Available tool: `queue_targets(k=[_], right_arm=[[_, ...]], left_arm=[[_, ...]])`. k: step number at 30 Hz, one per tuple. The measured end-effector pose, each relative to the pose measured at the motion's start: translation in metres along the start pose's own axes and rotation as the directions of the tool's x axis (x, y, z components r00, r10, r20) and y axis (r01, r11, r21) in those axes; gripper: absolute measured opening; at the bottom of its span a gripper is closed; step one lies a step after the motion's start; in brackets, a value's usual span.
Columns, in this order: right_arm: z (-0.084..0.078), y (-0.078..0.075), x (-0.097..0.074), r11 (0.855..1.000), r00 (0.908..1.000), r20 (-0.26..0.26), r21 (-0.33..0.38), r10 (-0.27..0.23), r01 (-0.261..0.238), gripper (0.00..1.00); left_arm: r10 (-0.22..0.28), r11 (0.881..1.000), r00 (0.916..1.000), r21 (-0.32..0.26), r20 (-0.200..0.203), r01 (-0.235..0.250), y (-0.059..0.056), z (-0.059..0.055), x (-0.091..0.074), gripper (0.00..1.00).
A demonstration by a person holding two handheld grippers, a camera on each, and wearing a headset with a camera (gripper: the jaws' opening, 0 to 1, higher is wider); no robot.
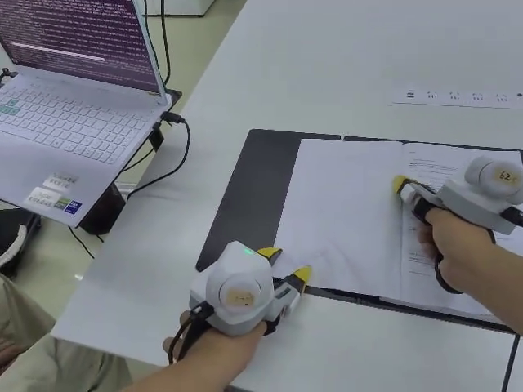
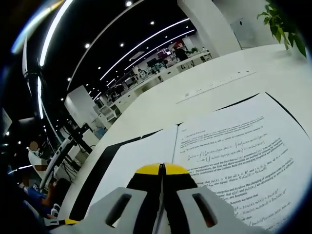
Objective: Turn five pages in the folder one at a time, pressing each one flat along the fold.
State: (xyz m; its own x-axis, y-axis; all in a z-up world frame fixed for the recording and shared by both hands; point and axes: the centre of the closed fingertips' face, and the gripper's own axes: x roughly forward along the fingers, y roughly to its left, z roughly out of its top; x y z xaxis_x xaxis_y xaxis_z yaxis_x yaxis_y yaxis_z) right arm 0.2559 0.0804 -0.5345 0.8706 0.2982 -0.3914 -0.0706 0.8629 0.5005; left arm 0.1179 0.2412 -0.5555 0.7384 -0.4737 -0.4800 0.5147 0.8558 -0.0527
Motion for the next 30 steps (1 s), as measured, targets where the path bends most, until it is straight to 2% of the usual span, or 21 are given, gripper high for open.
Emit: queue_targets(k=[15,19,23,30], right_arm=[[0.026,-0.005,0.038,0.999,0.9999,0.004,-0.046,-0.010,0.010,0.00],[0.034,-0.010,0.052,0.997,0.9999,-0.007,-0.079,-0.013,0.012,0.00],[0.041,-0.017,0.063,0.997,0.9998,-0.010,-0.072,-0.016,0.015,0.00],[0.043,-0.023,0.071,0.997,0.9999,-0.008,-0.071,-0.015,0.014,0.00]], left_arm=[[0.001,1.000,0.9999,-0.005,0.012,-0.001,0.001,-0.001,0.001,0.29],[0.003,1.000,0.9999,-0.009,0.015,-0.002,0.001,-0.001,0.001,0.29],[0.002,1.000,0.9999,-0.009,0.015,-0.002,0.001,-0.001,0.001,0.29],[0.003,1.000,0.9998,-0.012,0.017,-0.003,0.002,-0.001,0.001,0.29]])
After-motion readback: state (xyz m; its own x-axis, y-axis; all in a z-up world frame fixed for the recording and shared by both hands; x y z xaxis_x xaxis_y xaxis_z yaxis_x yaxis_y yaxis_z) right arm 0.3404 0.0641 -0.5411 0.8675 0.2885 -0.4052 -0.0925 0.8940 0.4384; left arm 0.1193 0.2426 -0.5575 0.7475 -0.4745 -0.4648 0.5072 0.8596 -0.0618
